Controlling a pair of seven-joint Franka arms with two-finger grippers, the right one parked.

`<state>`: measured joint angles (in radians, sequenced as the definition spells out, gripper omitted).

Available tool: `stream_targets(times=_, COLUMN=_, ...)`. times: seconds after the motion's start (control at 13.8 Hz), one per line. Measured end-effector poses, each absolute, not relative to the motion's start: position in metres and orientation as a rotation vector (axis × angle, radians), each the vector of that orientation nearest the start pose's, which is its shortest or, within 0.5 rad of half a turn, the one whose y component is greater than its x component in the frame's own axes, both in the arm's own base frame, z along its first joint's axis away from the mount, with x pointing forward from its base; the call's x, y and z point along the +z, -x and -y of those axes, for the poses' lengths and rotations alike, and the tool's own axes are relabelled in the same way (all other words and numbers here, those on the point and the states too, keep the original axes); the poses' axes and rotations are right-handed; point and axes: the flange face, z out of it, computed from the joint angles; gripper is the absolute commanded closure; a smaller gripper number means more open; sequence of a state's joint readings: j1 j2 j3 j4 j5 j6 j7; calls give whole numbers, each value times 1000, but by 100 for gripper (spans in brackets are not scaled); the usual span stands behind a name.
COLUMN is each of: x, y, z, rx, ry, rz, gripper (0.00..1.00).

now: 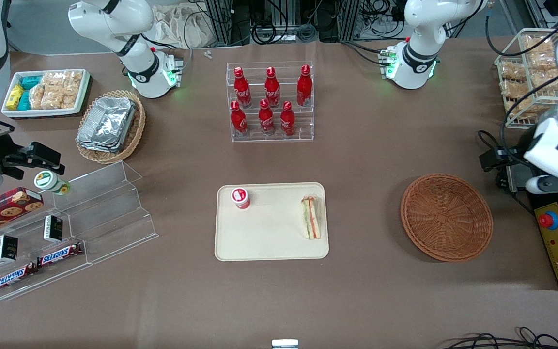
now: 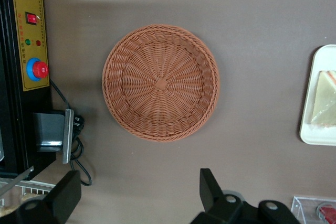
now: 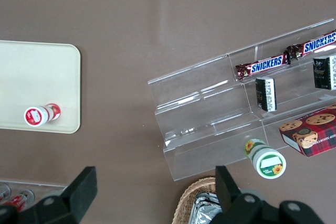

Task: Place sandwich from basket to tray

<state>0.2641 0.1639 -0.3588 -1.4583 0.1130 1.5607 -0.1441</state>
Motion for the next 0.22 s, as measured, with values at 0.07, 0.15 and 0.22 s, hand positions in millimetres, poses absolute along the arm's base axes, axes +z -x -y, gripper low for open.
stream_targets(times=0.07, x=586, y=-600, z=12, rx=75, ry=3089, rz=78, gripper=0)
stream_targets(times=0.15, x=586, y=-601, z=-2, rx=79, ry=3105, rz=89, gripper=0)
stream_targets(times=0.22, x=586, y=-601, z=-11, rx=78, ry=3114, rz=99, gripper=0)
